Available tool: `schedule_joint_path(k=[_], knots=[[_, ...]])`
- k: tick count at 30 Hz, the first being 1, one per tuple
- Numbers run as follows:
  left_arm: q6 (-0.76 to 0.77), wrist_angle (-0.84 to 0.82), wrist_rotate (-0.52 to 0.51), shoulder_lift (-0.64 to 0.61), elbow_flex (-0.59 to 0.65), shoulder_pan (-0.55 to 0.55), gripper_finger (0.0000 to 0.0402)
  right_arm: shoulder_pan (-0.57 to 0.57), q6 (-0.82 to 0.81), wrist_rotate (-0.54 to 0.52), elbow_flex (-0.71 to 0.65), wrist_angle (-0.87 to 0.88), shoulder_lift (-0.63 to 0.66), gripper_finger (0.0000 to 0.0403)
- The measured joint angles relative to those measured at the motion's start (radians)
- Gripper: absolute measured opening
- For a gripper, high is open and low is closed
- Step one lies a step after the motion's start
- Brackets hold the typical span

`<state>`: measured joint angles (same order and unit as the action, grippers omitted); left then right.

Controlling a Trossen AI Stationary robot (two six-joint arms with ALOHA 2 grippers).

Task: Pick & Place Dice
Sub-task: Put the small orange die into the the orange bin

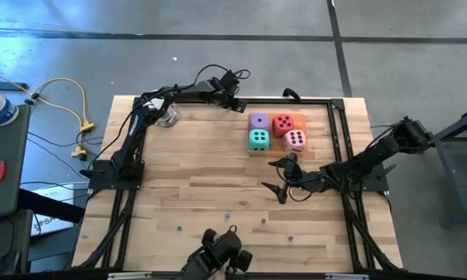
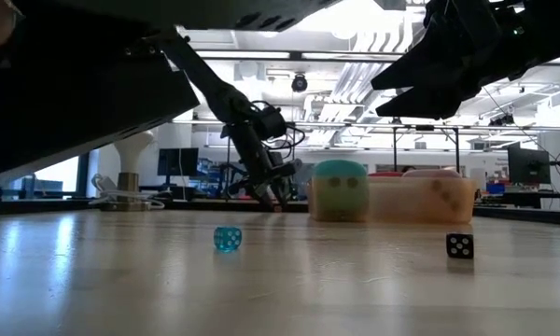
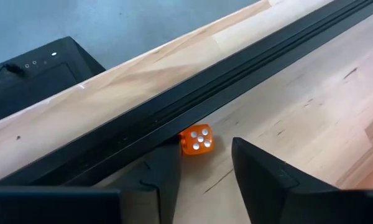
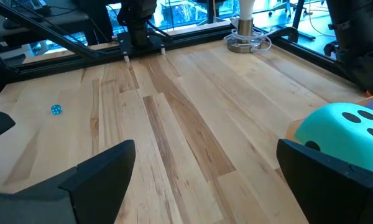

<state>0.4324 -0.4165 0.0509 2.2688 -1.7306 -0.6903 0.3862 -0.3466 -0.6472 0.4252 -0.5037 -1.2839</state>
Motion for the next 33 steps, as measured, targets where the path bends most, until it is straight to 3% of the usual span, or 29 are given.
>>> schedule_joint_path(k=[14,23,33], knots=[[-0.066,-0.050,-0.042,-0.001,0.000,-0.008,0.0068,0.000,0.000,0.000,0.000,0.000,0.000,0.0382],[-0.151,-0.118,-0.065,-0.023,0.002,0.002,0.0061,0.000,-0.001,0.027,0.000,0.000,0.000,0.0382],[-0.283,-0.217,-0.096,-0.140,0.003,0.085,0.0061,0.000,-0.026,0.027,0.000,0.000,0.000,0.0382]])
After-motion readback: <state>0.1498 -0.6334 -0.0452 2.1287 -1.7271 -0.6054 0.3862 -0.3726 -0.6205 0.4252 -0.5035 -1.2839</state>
